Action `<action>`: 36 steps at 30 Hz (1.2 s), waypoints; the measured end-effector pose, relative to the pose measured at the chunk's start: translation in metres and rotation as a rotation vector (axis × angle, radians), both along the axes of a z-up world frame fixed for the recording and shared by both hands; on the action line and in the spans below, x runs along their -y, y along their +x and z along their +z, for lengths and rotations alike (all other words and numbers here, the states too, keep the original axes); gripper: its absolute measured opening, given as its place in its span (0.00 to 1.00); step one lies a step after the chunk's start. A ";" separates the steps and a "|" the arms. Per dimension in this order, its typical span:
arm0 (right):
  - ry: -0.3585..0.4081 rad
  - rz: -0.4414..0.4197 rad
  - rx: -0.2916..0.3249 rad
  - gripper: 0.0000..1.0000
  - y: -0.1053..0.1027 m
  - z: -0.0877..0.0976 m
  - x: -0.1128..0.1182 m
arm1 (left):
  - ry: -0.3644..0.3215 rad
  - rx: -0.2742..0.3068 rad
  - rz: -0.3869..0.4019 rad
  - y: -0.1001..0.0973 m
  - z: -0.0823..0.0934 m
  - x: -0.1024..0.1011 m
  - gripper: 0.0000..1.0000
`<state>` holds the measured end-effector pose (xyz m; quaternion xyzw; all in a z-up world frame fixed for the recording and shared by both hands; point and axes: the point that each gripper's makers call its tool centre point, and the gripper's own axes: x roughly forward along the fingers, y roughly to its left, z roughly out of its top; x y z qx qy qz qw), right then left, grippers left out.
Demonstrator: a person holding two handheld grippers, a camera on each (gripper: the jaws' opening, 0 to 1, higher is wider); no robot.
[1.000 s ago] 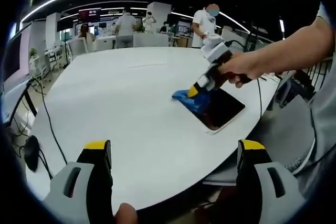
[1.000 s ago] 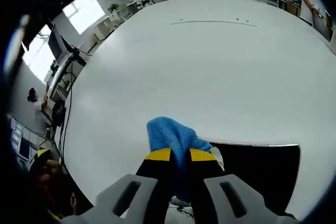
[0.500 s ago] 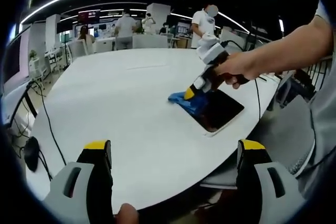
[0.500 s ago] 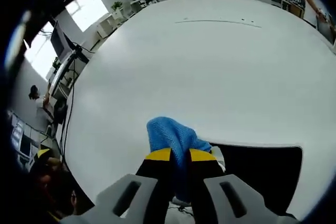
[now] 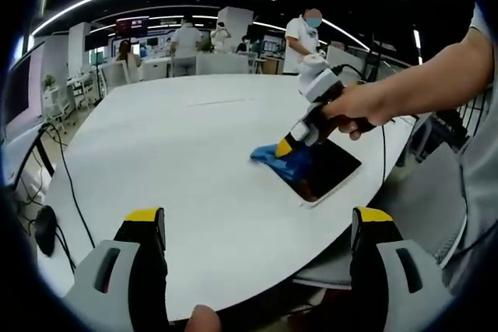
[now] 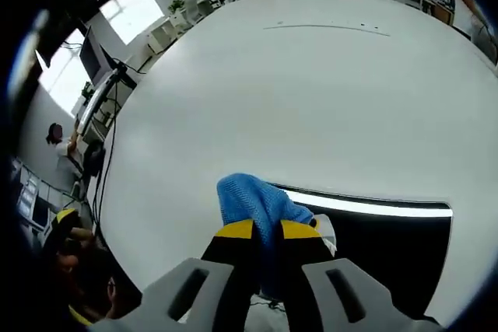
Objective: Wipe the mirror surface with the cleaning cloth until all visible marks leave the cleaned area.
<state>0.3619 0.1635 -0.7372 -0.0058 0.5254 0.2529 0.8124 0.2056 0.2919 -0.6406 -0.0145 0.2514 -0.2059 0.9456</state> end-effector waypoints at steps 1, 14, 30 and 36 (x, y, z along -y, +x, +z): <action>0.004 -0.003 -0.005 0.05 -0.002 0.001 0.000 | -0.002 0.002 -0.002 0.001 0.001 0.001 0.98; 0.006 0.010 -0.030 0.05 -0.014 0.000 0.000 | -0.003 0.000 -0.024 0.002 0.001 0.010 0.98; 0.017 0.039 -0.056 0.05 -0.033 0.004 -0.001 | -0.005 0.004 -0.018 0.003 0.003 0.009 0.98; 0.017 0.053 -0.050 0.05 -0.038 0.005 0.001 | -0.012 0.006 -0.014 0.004 0.004 0.011 0.98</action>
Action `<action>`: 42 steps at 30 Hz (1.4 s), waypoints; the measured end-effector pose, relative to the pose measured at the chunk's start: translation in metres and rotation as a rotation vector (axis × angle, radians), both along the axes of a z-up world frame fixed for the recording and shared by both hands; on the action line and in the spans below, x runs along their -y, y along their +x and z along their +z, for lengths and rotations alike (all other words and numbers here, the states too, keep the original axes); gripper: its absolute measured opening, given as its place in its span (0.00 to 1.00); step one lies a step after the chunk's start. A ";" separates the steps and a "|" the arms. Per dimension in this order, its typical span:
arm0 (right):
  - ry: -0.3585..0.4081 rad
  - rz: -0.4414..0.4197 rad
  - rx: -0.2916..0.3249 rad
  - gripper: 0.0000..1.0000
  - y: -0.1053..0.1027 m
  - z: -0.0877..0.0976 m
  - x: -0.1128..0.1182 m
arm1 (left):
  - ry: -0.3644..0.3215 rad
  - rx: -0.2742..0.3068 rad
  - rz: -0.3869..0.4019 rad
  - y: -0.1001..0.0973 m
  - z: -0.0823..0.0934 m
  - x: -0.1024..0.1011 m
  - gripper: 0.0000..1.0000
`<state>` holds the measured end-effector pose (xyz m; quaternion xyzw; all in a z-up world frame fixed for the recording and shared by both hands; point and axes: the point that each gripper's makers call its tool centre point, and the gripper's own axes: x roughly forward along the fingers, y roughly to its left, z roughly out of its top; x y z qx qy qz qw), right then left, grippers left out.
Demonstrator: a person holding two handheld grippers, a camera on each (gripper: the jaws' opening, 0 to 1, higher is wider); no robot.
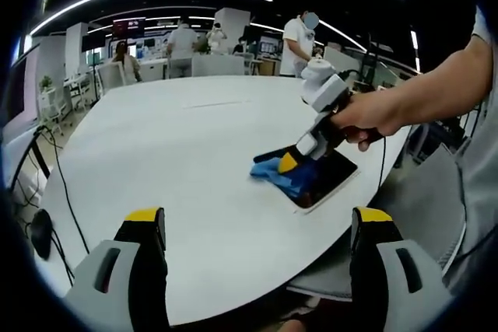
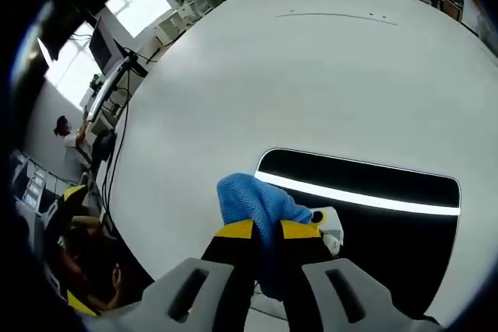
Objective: Wipe the mirror surface with the cleaning cloth until all visible marks leave the cleaned area.
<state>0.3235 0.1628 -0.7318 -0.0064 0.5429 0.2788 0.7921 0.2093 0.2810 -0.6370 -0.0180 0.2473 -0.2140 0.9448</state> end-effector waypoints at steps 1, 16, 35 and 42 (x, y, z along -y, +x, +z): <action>0.000 0.000 0.000 0.05 0.001 0.000 0.000 | 0.003 0.000 -0.003 0.001 0.000 0.001 0.98; 0.006 0.036 0.019 0.05 0.001 -0.002 0.013 | 0.004 0.009 -0.004 0.001 0.001 0.007 0.99; 0.001 0.029 0.030 0.05 0.004 -0.001 0.047 | -0.001 0.012 -0.009 -0.002 0.001 0.018 0.98; 0.001 0.014 0.035 0.05 0.006 -0.001 0.061 | 0.000 0.013 -0.016 0.000 0.001 0.021 0.98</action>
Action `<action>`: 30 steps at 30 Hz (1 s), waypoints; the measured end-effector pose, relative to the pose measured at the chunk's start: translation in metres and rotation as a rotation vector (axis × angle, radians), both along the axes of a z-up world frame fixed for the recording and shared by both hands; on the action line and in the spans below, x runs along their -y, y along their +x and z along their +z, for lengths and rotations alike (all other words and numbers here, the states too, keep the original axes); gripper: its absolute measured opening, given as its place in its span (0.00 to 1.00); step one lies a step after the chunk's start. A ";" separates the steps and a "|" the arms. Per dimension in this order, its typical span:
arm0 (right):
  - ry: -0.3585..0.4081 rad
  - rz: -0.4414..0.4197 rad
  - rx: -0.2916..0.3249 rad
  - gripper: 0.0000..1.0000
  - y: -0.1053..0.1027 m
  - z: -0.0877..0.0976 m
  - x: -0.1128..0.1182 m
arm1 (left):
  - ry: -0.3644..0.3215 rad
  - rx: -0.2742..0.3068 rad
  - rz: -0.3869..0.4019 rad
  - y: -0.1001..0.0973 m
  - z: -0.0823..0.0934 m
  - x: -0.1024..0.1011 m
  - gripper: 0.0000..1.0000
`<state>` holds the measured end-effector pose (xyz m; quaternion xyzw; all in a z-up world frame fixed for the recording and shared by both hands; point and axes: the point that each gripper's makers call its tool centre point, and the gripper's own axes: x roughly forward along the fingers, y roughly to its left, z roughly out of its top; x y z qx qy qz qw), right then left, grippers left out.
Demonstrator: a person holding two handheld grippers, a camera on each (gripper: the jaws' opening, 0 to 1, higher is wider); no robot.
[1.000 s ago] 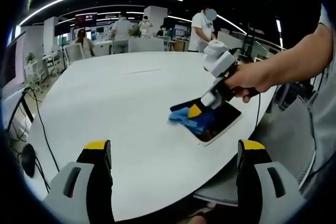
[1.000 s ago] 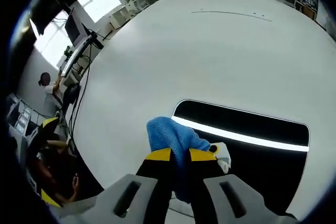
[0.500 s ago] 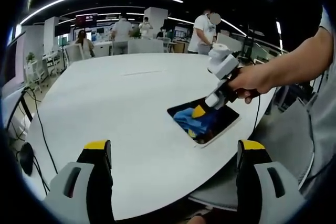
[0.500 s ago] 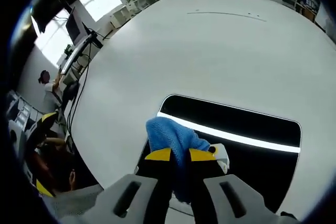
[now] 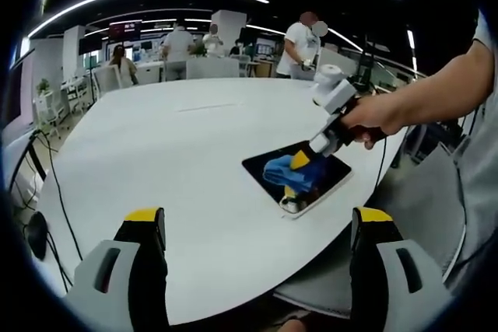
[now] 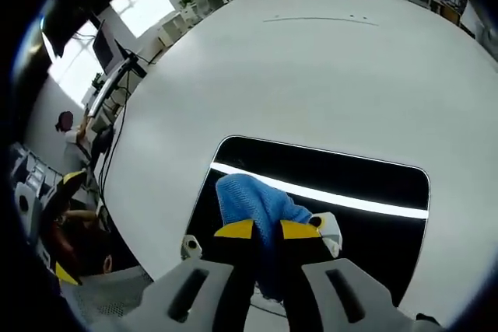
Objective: Wipe the mirror surface with the cleaning cloth until all visible marks leave the cleaned area.
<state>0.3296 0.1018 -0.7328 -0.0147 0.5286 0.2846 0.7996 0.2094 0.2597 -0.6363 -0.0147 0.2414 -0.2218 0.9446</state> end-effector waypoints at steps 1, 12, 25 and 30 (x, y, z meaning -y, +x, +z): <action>-0.002 0.001 0.001 0.05 0.001 -0.001 0.001 | 0.000 0.000 0.000 0.000 0.000 0.000 0.98; -0.003 -0.015 0.014 0.05 0.009 -0.003 0.022 | -0.003 0.005 -0.008 0.001 0.003 0.006 0.98; -0.011 -0.032 0.016 0.05 0.013 -0.004 0.045 | 0.000 -0.001 -0.017 0.000 0.001 0.006 0.98; -0.013 -0.048 0.012 0.05 0.016 -0.005 0.056 | -0.002 0.004 -0.018 0.002 0.004 0.006 0.99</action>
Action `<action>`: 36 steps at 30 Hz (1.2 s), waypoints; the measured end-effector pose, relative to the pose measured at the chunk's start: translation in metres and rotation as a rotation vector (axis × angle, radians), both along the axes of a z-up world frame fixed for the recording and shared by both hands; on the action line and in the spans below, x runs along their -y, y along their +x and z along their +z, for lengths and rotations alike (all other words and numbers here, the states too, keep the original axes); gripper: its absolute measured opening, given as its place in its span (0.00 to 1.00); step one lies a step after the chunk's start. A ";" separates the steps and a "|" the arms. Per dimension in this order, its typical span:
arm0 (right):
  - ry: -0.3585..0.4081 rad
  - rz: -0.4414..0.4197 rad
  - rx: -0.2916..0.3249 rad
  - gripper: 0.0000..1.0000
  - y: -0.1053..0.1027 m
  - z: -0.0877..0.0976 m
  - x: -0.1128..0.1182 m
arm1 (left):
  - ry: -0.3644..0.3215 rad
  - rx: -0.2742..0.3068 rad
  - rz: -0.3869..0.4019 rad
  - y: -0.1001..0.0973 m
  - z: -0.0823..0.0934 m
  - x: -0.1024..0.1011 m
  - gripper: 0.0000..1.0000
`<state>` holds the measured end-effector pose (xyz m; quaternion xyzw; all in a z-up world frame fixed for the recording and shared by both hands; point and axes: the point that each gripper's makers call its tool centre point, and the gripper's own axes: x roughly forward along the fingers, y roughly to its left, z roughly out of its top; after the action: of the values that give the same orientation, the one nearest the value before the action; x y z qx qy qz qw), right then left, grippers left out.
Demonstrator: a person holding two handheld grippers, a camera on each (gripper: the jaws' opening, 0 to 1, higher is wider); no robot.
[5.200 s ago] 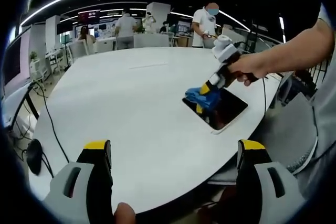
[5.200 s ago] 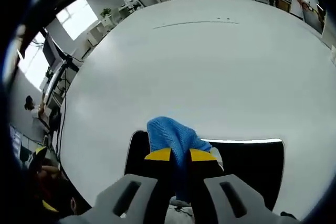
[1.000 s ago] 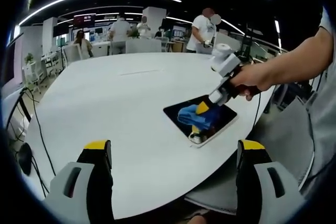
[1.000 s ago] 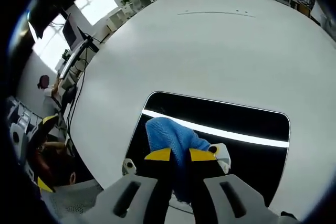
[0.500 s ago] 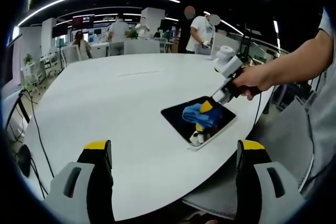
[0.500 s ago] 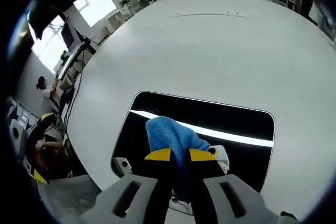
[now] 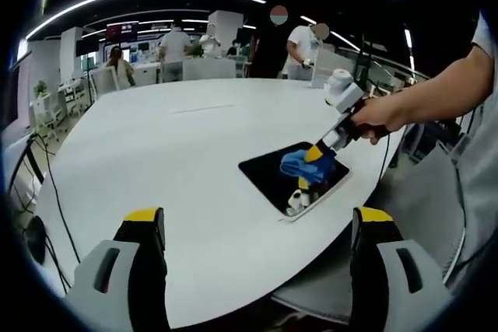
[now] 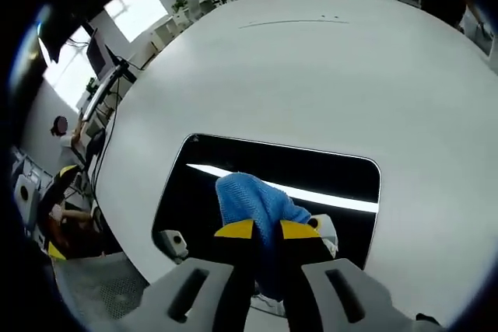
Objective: Wipe the mirror surface with the cleaning cloth until all visible marks leave the cleaned area.
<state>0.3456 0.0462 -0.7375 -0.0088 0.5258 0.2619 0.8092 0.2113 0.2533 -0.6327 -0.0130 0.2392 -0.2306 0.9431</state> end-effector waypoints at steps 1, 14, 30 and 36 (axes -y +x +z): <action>-0.002 -0.004 0.000 0.05 0.001 0.000 0.003 | 0.004 0.000 -0.003 0.000 0.000 0.000 0.99; -0.008 -0.036 -0.005 0.05 0.004 0.000 0.030 | 0.009 0.008 0.002 0.005 0.003 0.001 0.99; -0.008 -0.083 -0.014 0.05 0.007 0.001 0.055 | 0.013 0.003 -0.015 0.009 0.001 0.011 0.99; -0.015 -0.093 -0.012 0.05 0.010 0.001 0.066 | 0.008 0.011 -0.015 0.014 0.002 0.016 0.99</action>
<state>0.3555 -0.0194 -0.7368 0.0114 0.5326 0.2203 0.8171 0.2254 0.2370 -0.6307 -0.0061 0.2351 -0.2370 0.9426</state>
